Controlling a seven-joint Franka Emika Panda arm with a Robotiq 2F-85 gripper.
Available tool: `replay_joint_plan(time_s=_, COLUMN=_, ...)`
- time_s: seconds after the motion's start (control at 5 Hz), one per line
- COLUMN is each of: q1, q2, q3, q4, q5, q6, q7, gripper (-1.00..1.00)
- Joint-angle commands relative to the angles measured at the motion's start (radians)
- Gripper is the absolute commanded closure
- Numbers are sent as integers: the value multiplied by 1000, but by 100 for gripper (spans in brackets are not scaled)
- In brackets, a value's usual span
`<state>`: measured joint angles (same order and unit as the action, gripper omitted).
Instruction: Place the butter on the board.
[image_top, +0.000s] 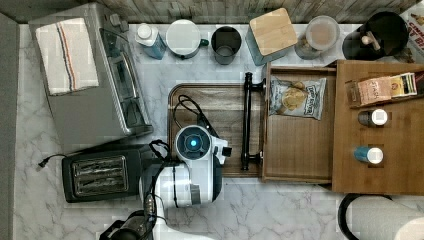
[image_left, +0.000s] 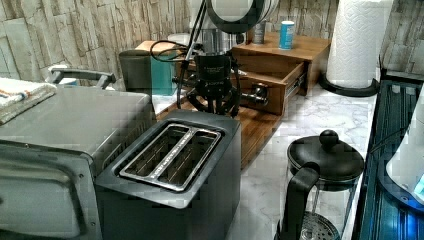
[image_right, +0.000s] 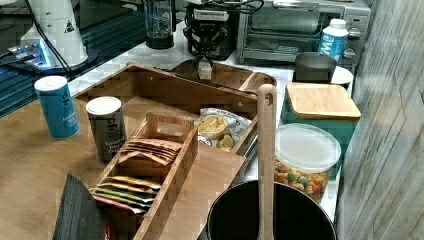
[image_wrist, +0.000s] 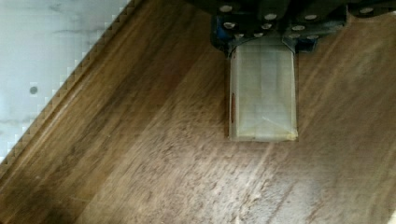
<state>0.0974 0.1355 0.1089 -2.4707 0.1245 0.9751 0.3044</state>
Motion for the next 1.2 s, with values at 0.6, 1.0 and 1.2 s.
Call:
replay_joint_plan(time_s=0.6, q1=-12, q2=-16, q3=14, q4=76, q5=127, q6=3, q7=-113, gripper=-100)
replay_joint_plan(time_s=1.0, q1=-5, q2=-17, q3=7, q4=77, q5=128, q6=3, q7=-114, gripper=-100)
replay_joint_plan(time_s=1.2, q1=-5, q2=-17, q3=7, q4=77, q5=129, q6=3, q7=-114, gripper=-100)
